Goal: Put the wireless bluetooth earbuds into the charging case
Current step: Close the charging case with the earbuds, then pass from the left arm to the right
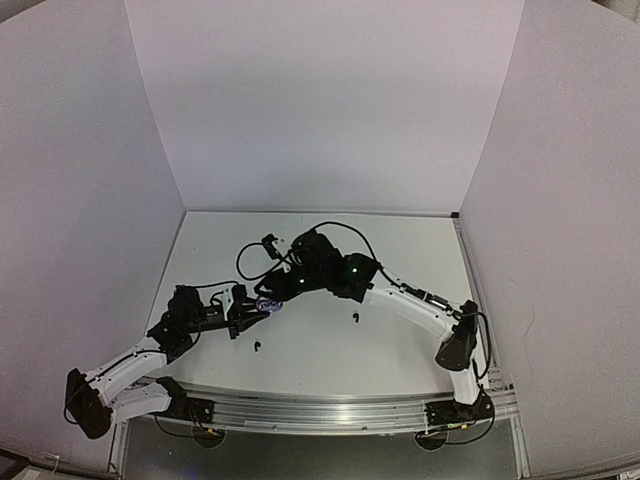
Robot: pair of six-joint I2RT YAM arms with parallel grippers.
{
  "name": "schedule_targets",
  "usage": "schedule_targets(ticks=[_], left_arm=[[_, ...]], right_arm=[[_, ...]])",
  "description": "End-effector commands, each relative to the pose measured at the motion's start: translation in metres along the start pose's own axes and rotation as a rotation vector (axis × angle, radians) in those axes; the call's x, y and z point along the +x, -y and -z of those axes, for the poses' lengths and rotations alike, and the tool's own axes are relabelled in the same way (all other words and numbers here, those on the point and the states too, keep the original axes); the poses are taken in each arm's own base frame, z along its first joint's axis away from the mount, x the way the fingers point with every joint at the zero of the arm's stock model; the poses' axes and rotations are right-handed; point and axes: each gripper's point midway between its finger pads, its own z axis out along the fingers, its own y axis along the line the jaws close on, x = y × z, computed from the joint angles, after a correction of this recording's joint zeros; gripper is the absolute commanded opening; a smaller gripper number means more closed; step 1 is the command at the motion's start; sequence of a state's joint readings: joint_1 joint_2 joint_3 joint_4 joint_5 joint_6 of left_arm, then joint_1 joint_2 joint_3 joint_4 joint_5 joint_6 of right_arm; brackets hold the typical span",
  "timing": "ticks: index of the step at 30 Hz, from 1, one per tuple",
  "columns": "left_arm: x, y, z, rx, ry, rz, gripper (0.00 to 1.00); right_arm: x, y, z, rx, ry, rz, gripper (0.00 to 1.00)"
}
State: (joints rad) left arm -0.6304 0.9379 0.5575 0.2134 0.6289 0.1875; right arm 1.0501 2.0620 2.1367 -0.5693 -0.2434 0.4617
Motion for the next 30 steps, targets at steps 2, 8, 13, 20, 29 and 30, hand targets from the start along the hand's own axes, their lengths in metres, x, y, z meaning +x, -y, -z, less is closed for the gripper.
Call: schedule_targets(ticks=[2, 8, 13, 20, 29, 30], left_arm=[[-0.041, -0.017, 0.003, -0.082, 0.091, 0.026, 0.0], [-0.042, -0.015, 0.003, -0.065, 0.092, 0.054, 0.0], [-0.046, -0.006, 0.002, 0.001, 0.1, 0.26, 0.0], [-0.07, 0.008, 0.005, 0.139, 0.174, 0.449, 0.0], [-0.086, 0.013, 0.006, 0.211, 0.218, 0.47, 0.0], [-0.088, 0.013, 0.006, 0.213, 0.221, 0.47, 0.0]], right_arm=[[0.017, -0.027, 0.019, -0.062, -0.05, -0.008, 0.35], [0.015, -0.026, 0.04, -0.036, -0.02, 0.008, 0.44], [0.006, -0.012, 0.065, -0.034, 0.004, 0.018, 0.58], [0.008, -0.018, 0.07, -0.13, -0.033, 0.113, 0.69], [0.011, -0.032, 0.069, -0.248, -0.067, 0.145, 0.55], [0.014, -0.034, 0.069, -0.265, -0.077, 0.141, 0.53]])
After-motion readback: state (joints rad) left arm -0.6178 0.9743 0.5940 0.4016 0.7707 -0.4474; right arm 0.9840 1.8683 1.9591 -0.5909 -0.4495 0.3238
